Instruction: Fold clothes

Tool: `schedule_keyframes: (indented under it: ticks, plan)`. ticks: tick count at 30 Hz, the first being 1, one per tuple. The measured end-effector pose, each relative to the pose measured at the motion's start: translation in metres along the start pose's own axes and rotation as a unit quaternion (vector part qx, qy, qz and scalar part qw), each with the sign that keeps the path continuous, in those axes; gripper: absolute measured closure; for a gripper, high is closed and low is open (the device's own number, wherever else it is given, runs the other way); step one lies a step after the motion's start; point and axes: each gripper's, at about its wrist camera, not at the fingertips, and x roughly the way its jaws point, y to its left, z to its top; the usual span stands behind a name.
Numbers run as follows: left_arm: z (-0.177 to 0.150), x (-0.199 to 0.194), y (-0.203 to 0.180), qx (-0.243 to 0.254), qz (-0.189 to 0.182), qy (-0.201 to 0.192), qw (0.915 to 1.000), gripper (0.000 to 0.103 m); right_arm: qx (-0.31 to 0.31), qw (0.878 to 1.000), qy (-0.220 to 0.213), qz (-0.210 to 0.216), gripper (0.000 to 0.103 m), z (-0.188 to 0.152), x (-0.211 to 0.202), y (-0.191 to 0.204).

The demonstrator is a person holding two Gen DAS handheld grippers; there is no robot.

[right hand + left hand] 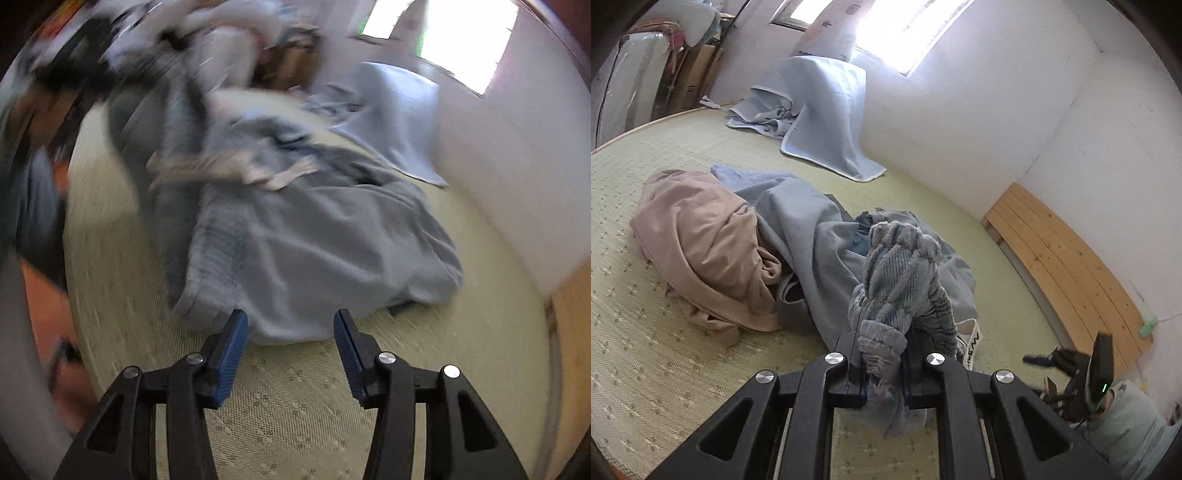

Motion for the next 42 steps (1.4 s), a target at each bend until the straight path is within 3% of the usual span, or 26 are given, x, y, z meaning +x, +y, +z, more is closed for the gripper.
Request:
schedule_keyframes:
  ticks: [8, 17, 23, 34, 42]
  plan:
    - [0.008, 0.011, 0.007, -0.008, 0.012, -0.003, 0.9999, 0.091, -0.127, 0.991, 0.026, -0.016, 0.051, -0.015, 0.046, 0.037]
    - [0.011, 0.017, 0.008, -0.011, 0.012, -0.003, 0.9999, 0.091, -0.216, 0.974, 0.033, -0.054, 0.053, -0.027, 0.072, 0.06]
    - [0.01, 0.018, 0.011, -0.012, 0.013, 0.0, 0.9999, 0.091, -0.23, 0.971, 0.031, -0.058, 0.054, -0.031, 0.074, 0.064]
    - [0.009, 0.019, 0.013, -0.016, 0.014, 0.003, 0.9998, 0.091, -0.251, 0.966, 0.027, -0.06, 0.071, -0.037, 0.077, 0.073]
    - [0.008, 0.02, 0.016, -0.021, 0.025, 0.005, 0.9995, 0.091, -0.148, 0.987, 0.018, -0.051, 0.083, -0.027, 0.063, 0.044]
